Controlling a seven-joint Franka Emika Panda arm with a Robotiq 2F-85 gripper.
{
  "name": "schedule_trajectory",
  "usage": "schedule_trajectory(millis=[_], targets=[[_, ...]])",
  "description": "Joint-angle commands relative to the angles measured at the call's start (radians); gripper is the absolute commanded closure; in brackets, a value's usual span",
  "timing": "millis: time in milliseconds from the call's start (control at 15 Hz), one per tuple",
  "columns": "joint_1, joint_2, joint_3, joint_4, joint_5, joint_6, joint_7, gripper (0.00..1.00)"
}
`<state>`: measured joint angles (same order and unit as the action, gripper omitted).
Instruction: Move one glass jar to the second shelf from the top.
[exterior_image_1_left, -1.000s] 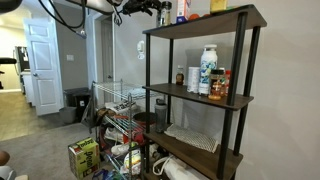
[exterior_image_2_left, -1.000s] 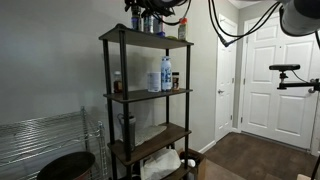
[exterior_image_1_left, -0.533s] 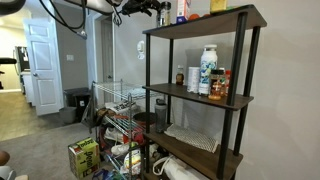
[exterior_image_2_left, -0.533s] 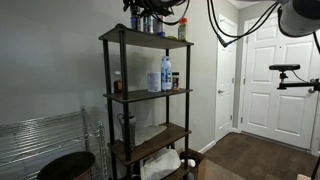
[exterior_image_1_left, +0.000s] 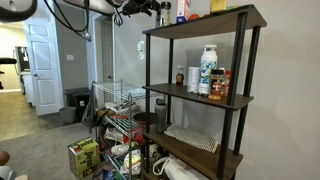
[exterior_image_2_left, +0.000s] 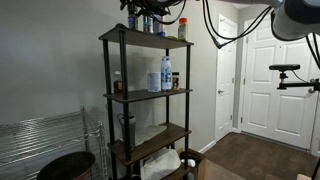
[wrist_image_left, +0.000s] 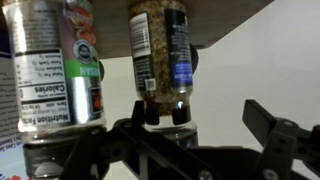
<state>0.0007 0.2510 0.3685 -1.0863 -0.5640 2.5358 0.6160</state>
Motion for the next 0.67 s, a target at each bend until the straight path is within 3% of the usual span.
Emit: schedule_trajectory(millis=[0,600], targets=[[0.027,0.026,-0.018,0.043,-0.037,-0.036,0.045,0.00],[0.051,0.039,-0.058,0.052,-0.033,-0.056,0.047,0.00]])
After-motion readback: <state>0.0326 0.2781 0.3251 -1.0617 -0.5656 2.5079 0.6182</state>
